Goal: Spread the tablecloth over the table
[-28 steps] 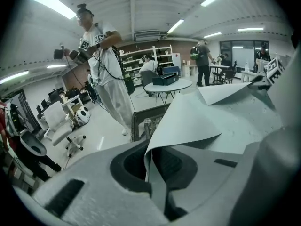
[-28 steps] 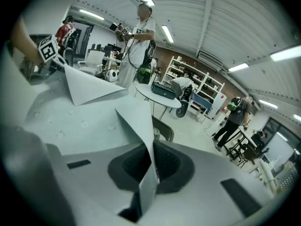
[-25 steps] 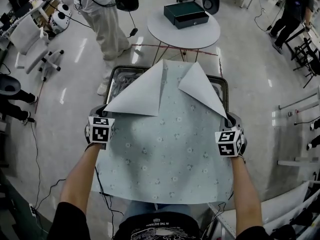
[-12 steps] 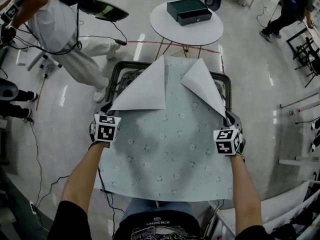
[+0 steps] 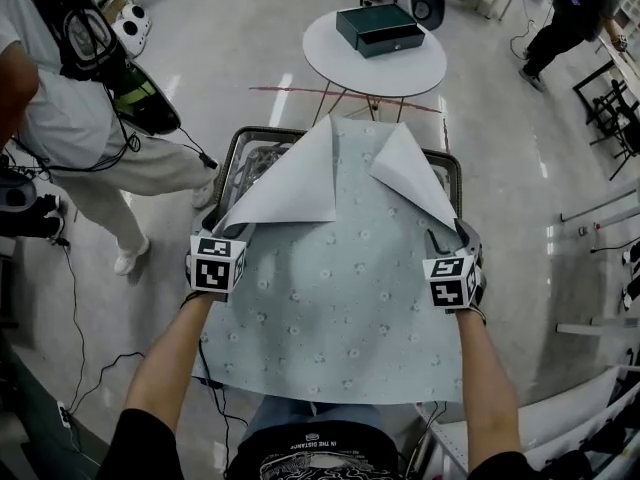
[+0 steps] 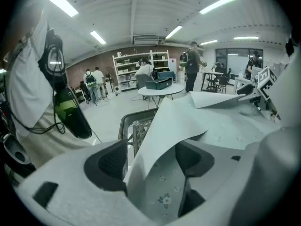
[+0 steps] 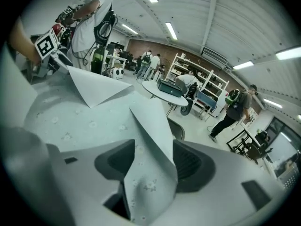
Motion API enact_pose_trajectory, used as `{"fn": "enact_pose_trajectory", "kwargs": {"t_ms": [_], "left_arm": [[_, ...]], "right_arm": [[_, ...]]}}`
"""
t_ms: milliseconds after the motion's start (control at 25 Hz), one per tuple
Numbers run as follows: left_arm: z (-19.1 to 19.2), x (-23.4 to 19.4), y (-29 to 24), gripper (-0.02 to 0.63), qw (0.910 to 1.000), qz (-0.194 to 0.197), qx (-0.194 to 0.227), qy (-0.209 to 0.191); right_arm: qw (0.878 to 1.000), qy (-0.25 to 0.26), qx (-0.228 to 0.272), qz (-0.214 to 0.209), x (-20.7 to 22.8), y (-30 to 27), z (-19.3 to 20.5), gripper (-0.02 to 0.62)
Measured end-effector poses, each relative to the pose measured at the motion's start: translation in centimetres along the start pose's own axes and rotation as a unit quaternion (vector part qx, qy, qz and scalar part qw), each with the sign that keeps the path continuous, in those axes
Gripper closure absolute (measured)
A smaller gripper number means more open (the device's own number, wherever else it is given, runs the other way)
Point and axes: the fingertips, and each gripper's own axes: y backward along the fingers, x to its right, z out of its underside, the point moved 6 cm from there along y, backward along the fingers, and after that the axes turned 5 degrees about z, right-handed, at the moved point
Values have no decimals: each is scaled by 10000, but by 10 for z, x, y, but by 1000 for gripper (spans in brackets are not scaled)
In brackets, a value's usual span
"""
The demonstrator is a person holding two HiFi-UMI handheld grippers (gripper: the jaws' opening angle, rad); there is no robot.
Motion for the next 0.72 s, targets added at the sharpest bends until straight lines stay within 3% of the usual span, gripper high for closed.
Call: {"fn": "enact_pose_trajectory", "kwargs": {"t_ms": [360, 720], "left_arm": [[-22, 18, 16, 247, 9990, 152, 380, -181], [-67, 70, 17, 247, 9914, 783, 1032, -193]], "right_arm": [[9998, 63, 195, -56, -2, 0, -21, 325], [9983, 551, 69, -162, -1, -15, -29, 325]]}}
